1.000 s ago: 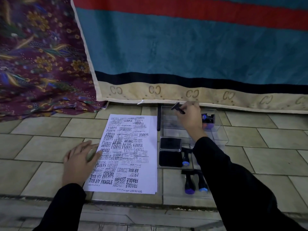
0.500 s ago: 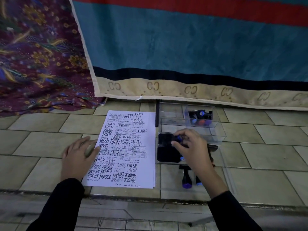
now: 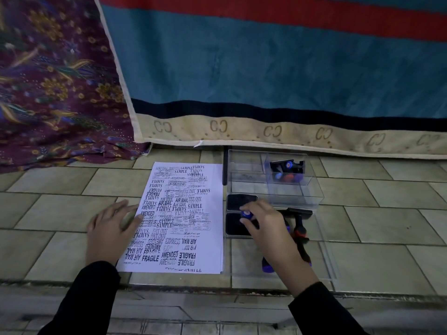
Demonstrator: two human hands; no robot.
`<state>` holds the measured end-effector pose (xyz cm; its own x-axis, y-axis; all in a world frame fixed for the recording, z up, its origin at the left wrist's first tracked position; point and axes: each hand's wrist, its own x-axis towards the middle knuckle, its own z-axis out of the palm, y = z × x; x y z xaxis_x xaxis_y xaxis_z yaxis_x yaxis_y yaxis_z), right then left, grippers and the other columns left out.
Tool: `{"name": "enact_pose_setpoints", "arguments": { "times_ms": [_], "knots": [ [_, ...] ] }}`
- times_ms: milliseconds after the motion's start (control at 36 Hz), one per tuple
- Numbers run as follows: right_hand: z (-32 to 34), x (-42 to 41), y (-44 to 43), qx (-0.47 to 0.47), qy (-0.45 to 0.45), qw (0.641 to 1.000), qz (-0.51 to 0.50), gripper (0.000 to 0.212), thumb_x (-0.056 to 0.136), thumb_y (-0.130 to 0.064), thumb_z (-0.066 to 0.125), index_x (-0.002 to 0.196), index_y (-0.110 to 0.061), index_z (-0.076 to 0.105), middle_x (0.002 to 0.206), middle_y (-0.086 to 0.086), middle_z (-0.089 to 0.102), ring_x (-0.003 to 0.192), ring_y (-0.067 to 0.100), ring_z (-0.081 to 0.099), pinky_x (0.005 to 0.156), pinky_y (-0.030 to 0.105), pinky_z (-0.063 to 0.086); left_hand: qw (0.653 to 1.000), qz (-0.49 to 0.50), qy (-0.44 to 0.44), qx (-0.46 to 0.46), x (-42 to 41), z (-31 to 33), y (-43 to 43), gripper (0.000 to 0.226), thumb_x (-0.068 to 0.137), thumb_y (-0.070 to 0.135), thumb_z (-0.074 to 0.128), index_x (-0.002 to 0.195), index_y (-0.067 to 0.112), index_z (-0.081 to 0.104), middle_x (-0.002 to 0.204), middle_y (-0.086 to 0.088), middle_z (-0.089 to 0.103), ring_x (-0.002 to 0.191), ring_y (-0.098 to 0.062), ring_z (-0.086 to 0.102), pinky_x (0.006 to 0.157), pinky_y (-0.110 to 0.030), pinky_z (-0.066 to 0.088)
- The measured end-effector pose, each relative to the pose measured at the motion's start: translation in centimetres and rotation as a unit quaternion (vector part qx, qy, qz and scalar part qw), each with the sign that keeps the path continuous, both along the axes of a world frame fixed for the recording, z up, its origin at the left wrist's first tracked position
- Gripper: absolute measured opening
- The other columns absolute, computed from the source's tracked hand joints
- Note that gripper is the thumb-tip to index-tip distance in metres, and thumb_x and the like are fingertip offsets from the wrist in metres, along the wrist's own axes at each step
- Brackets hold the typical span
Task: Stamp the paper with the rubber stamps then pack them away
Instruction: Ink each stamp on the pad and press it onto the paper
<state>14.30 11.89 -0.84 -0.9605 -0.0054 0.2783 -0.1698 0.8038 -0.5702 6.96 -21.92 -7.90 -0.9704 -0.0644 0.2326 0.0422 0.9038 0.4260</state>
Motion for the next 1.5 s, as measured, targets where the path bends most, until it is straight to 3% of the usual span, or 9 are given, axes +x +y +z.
{"name": "enact_pose_setpoints", "arguments": {
  "times_ms": [361,472,583,778,889,1028,1278,1500],
  "knots": [
    [0.1,-0.2,-0.3,0.004,0.007,1.0,-0.006,0.026,0.087,-0.006,0.064,0.113,-0.007,0.066,0.106,0.004,0.063,0.092,0.014,0.062,0.086,0.022,0.051,1.0,0.002,0.005,0.007,-0.3,-0.6,-0.4,0.051,0.078,0.064,0.042,0.11,0.034,0.069,0.134,0.006,0.058,0.127,-0.019,0.048,0.111,-0.043,0.023],
    [0.0,0.1,-0.4,0.011,0.005,1.0,-0.005,0.021,0.083,-0.005,0.067,0.105,-0.006,0.068,0.101,0.004,0.063,0.089,0.014,0.063,0.084,0.022,0.052,1.0,0.001,-0.001,0.003,-0.3,-0.7,-0.4,0.05,0.079,0.063,0.043,0.111,0.035,0.068,0.135,0.007,0.057,0.128,-0.019,0.047,0.111,-0.042,0.021],
    [-0.2,0.3,-0.4,-0.009,0.015,1.0,-0.013,0.023,0.083,-0.004,0.068,0.106,-0.006,0.069,0.099,0.003,0.063,0.088,0.013,0.062,0.081,0.016,0.049,1.0,0.0,-0.002,0.017,-0.1,-0.5,-0.3,0.051,0.078,0.066,0.041,0.111,0.038,0.068,0.134,0.008,0.056,0.129,-0.017,0.045,0.112,-0.041,0.019],
    [0.0,0.0,-0.4,-0.03,0.015,0.999,-0.015,0.023,0.083,-0.003,0.068,0.105,-0.005,0.069,0.099,0.005,0.065,0.085,0.014,0.062,0.08,0.018,0.051,1.0,-0.004,-0.003,0.011,-0.3,-0.6,-0.5,0.052,0.079,0.067,0.039,0.113,0.04,0.067,0.136,0.009,0.055,0.13,-0.015,0.043,0.113,-0.042,0.018],
    [-0.1,0.7,-0.5,-0.044,0.028,0.998,-0.022,0.023,0.083,-0.004,0.069,0.105,-0.008,0.069,0.1,0.001,0.063,0.085,0.01,0.062,0.079,0.011,0.046,1.0,-0.003,0.001,0.014,-0.3,-0.9,-0.6,0.05,0.079,0.068,0.039,0.111,0.041,0.066,0.135,0.01,0.055,0.129,-0.016,0.044,0.112,-0.041,0.018],
    [0.7,1.8,-1.2,-0.116,0.08,0.99,-0.013,0.024,0.078,-0.006,0.074,0.101,-0.012,0.07,0.094,-0.004,0.062,0.082,0.005,0.063,0.078,0.022,0.054,1.0,-0.003,-0.001,0.016,-0.3,-1.0,-0.6,0.045,0.079,0.064,0.043,0.111,0.041,0.066,0.135,0.01,0.055,0.129,-0.016,0.044,0.112,-0.039,0.017],
    [-0.8,4.0,-5.2,-0.152,-0.005,0.983,0.107,0.018,0.081,-0.013,0.07,0.098,-0.016,0.069,0.094,-0.009,0.058,0.083,0.004,0.062,0.076,0.03,0.055,1.0,-0.003,-0.004,0.013,-0.4,-1.1,-0.7,0.043,0.081,0.063,0.044,0.111,0.043,0.065,0.135,0.012,0.054,0.129,-0.013,0.044,0.112,-0.038,0.017],
    [-1.7,4.5,-6.0,-0.096,-0.035,0.986,0.129,0.02,0.085,-0.02,0.065,0.106,-0.021,0.066,0.099,-0.009,0.057,0.078,0.003,0.059,0.075,0.019,0.05,1.0,0.004,0.0,0.01,-0.1,-0.2,-0.1,0.052,0.078,0.063,0.041,0.112,0.034,0.068,0.135,0.007,0.056,0.128,-0.018,0.046,0.112,-0.042,0.02]
  ]
}}
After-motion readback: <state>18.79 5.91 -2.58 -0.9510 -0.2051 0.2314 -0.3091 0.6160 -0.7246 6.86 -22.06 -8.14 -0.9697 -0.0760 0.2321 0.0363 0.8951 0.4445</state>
